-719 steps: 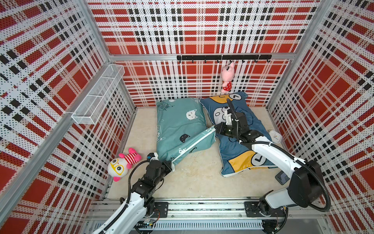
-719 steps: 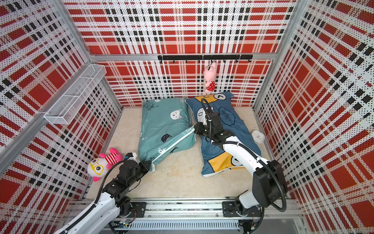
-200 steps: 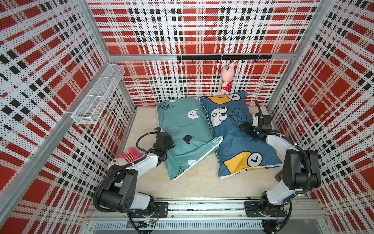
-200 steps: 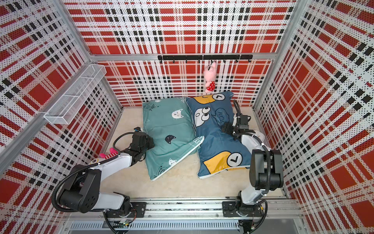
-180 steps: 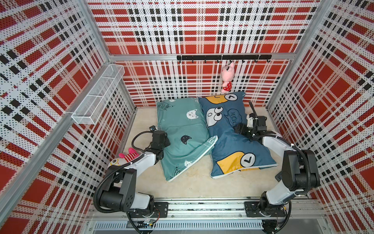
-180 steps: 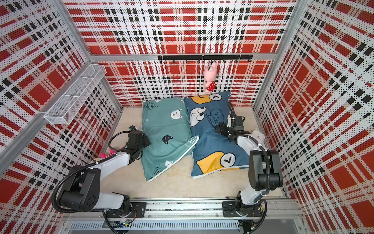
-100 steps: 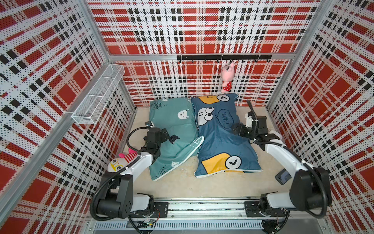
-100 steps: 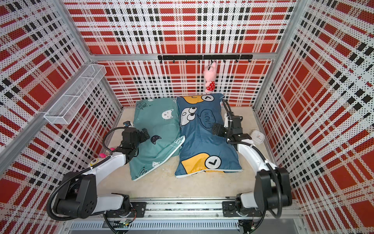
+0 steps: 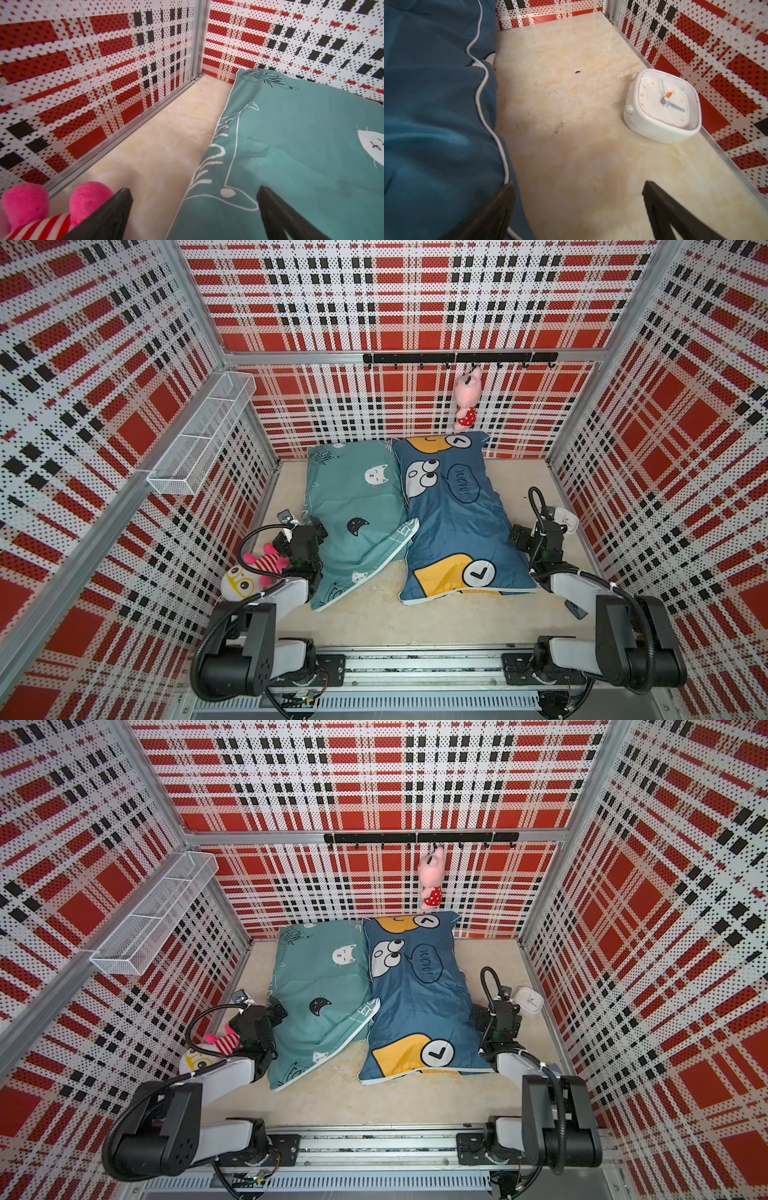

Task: Zip up pillowcases
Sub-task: Move the pillowcase to the center of the board, then reset both arms

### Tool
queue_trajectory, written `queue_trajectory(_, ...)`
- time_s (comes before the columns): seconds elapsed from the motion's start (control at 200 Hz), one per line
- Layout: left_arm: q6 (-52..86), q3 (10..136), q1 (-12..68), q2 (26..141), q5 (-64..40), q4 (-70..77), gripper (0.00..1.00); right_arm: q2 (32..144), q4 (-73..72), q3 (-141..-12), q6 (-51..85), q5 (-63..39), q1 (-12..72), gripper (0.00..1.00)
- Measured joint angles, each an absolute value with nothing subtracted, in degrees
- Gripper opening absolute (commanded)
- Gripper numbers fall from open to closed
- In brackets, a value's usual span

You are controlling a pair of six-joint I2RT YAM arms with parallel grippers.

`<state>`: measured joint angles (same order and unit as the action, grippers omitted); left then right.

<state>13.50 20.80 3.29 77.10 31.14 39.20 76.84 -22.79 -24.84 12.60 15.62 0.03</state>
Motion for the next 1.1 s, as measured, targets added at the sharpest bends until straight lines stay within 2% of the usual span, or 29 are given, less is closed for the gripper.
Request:
queue_trajectory(0.231,7.1,19.1,2.6,87.6,27.9,55.9,0.98,84.7,-43.9,-21.1,6.7,22.1,5.3,1.00)
queue_trajectory(0.431,3.9,15.7,4.1,88.7,24.9,67.3,0.98,89.2,-63.9,-14.2,4.4,23.0,5.8,1.00)
queue_trajectory(0.717,3.4,11.8,2.9,90.3,22.9,77.4,0.98,90.1,-67.9,-14.1,4.2,22.7,5.4,1.00)
queue_trajectory(1.097,3.4,11.8,2.9,90.3,22.7,79.4,0.98,90.1,-67.7,-14.3,4.0,22.5,5.4,1.00)
